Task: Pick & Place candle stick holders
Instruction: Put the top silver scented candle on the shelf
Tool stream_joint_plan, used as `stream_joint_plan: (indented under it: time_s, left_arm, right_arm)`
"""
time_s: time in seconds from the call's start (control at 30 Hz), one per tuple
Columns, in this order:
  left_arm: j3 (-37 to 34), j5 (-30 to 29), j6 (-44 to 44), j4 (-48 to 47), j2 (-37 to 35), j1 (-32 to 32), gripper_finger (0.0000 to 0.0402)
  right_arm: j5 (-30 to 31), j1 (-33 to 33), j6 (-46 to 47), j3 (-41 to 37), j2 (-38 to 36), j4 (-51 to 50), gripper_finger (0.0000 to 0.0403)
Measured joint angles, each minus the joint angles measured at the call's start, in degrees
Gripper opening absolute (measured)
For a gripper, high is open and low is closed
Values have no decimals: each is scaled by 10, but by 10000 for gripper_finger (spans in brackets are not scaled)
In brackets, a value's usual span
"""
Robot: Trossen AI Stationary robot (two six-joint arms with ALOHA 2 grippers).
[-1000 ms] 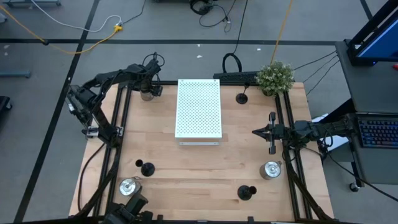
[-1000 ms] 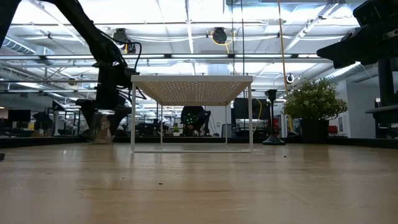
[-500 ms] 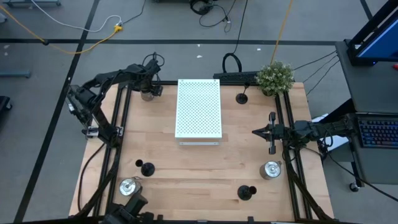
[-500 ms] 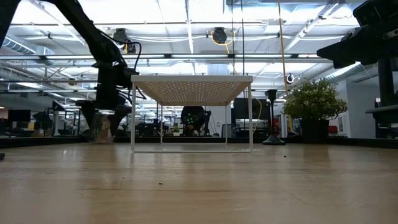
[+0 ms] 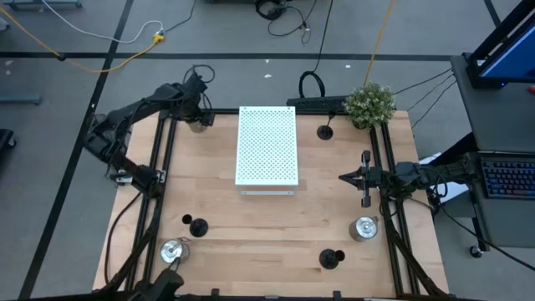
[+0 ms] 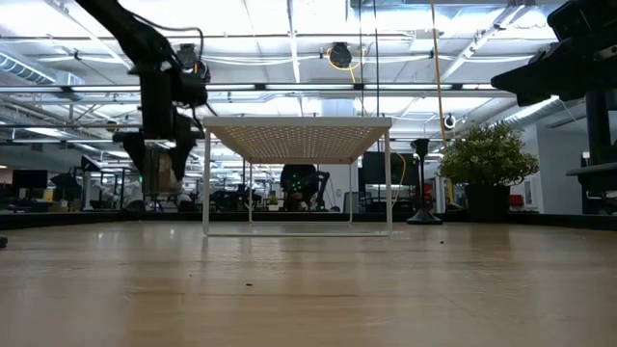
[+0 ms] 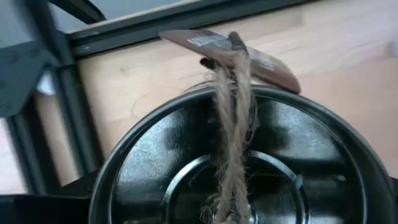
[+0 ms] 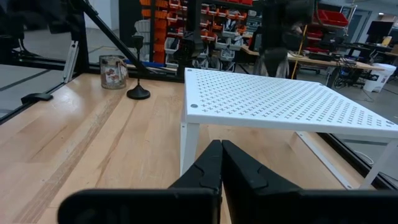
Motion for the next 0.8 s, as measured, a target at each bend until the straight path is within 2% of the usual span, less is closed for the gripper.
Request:
stream_joint_plan:
  time_s: [0.13, 0.3, 0.57, 0.8]
  left_arm:
    - [12, 16, -17, -38, -54, -6, 359]
    - [62, 31, -40, -76, -96, -39, 359]
    - [176, 32, -88, -102, -91, -136, 359]
    - [281, 20, -102, -102, -41, -197, 359]
  right_arm:
    - [0, 0, 0, 0, 0, 0, 0]
    - [0, 0, 0, 0, 0, 0, 0]
    - [0, 0, 0, 0, 0, 0, 0]
    - [0, 0, 0, 0, 0, 0, 0]
